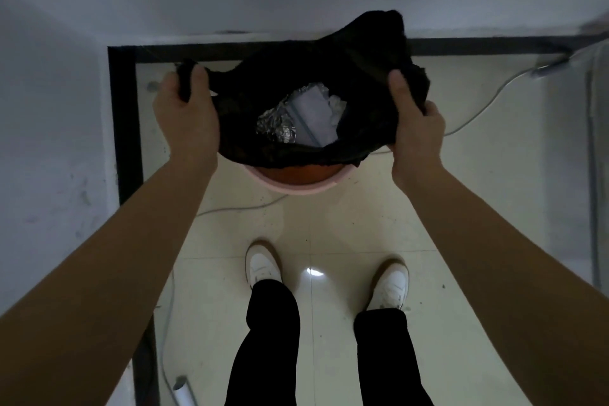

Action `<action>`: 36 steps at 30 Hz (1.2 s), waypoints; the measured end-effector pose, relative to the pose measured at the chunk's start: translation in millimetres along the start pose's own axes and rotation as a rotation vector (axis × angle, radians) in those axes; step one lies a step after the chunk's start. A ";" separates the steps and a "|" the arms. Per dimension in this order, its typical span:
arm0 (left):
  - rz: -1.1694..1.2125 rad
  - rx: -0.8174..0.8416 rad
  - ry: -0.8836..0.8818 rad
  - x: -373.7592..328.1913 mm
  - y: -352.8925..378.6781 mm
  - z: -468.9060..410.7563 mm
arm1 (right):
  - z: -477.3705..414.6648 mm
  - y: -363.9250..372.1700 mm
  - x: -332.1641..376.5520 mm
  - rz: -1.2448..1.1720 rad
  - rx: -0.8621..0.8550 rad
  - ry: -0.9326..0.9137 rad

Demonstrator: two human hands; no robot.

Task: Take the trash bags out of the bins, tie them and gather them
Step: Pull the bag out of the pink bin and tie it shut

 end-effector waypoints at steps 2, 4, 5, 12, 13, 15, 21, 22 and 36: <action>-0.075 -0.052 0.071 -9.5 -4.2 -3.9 | -0.1 1.8 2.0 0.091 0.025 0.025; -0.120 -0.072 0.150 -21.5 -7.1 -4.3 | -2.7 3.1 4.2 0.207 0.049 0.060; -0.094 -0.072 0.192 -30.7 -9.0 -1.4 | -3.3 4.1 6.9 0.289 0.062 0.049; 0.070 -0.154 0.496 -90.0 -19.4 21.8 | 13.1 19.3 31.0 0.546 0.167 -0.407; 0.067 -0.152 0.491 -92.3 -19.5 23.9 | 12.5 18.0 31.3 0.579 0.148 -0.396; 0.036 -0.137 0.448 -91.3 -19.9 28.7 | 8.9 11.9 31.2 0.739 0.123 -0.348; -0.102 -0.122 0.341 -52.1 -32.4 26.2 | -6.5 -25.5 30.3 0.971 -0.094 -0.195; -0.148 -0.111 0.338 -43.4 -35.3 26.2 | -2.3 -28.5 33.8 0.920 -0.158 -0.318; -0.399 0.390 -0.122 74.4 -38.8 5.0 | -1.3 -16.7 30.0 0.912 -0.094 -0.364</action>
Point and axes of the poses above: each hand's wrist, its own z-axis away from the middle knuckle, its own y-axis out of the palm, x = y × z, the point moved 2 cm from there along -z, towards the middle knuckle, and after that the axes turned 11 degrees about -z, right-handed, at the moved point
